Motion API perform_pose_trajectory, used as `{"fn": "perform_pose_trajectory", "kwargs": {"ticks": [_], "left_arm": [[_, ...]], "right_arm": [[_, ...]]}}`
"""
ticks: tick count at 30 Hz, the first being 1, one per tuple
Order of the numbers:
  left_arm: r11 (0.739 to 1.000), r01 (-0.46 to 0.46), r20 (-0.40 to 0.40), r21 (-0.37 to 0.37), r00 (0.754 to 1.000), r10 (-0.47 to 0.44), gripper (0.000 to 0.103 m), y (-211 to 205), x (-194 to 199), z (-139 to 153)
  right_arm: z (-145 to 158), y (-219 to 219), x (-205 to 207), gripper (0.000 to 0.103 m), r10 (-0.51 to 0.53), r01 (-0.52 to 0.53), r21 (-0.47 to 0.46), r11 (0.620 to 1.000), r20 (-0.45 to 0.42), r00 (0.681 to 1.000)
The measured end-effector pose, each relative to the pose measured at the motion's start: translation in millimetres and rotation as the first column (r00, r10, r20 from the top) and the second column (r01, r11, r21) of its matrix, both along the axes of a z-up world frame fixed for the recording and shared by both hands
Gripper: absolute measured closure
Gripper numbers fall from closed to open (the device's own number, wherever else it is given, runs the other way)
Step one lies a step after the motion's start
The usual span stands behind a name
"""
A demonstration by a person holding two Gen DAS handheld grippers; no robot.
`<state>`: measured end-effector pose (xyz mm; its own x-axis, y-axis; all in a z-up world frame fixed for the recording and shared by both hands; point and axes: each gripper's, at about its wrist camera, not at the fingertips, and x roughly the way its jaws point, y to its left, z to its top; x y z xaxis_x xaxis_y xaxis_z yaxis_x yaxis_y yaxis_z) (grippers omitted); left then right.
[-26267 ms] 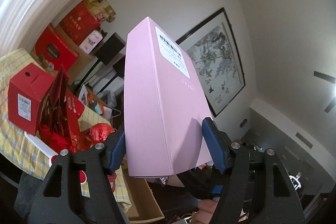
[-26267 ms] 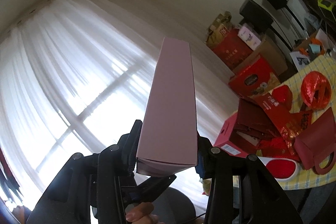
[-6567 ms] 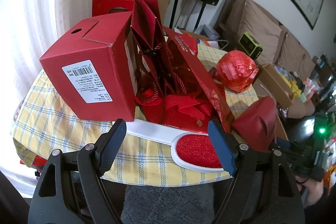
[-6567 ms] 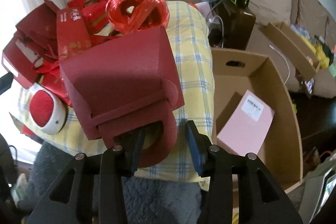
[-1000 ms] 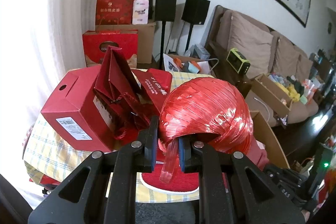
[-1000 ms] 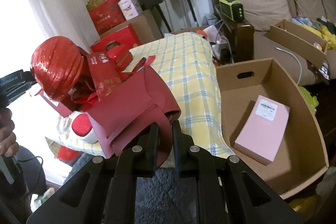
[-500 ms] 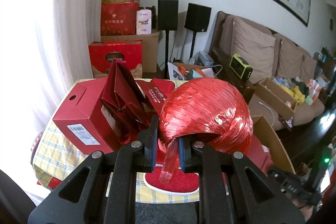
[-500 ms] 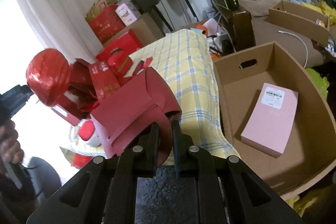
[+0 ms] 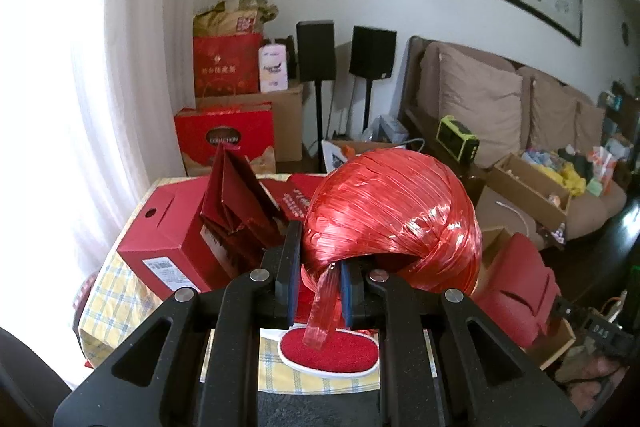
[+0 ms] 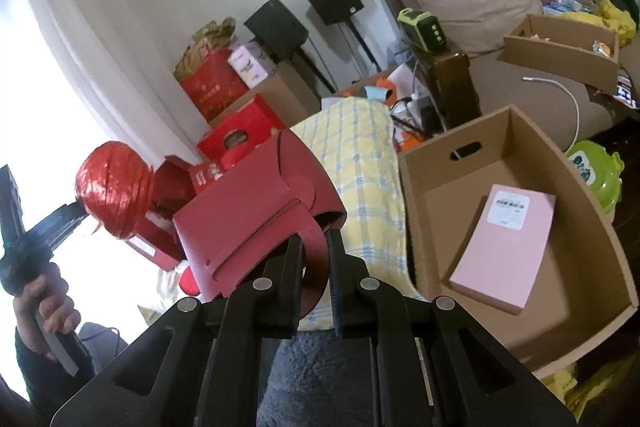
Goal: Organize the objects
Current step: 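Lift the red ribbon ball with the left gripper while the right gripper holds the bag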
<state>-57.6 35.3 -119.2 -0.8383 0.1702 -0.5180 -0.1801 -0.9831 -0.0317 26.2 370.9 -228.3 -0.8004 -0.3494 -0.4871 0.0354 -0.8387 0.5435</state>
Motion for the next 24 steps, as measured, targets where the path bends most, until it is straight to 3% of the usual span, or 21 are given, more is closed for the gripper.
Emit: {"fn": "perform_pose_trajectory", "kwargs": {"ticks": [24], "left_arm": [[0.995,0.076,-0.044,0.060,0.996,-0.074,0.088,33,12,23]], "right_arm": [[22,49,19,0.093,-0.068,0.068,0.026,0.997,-0.016,0.998]]}}
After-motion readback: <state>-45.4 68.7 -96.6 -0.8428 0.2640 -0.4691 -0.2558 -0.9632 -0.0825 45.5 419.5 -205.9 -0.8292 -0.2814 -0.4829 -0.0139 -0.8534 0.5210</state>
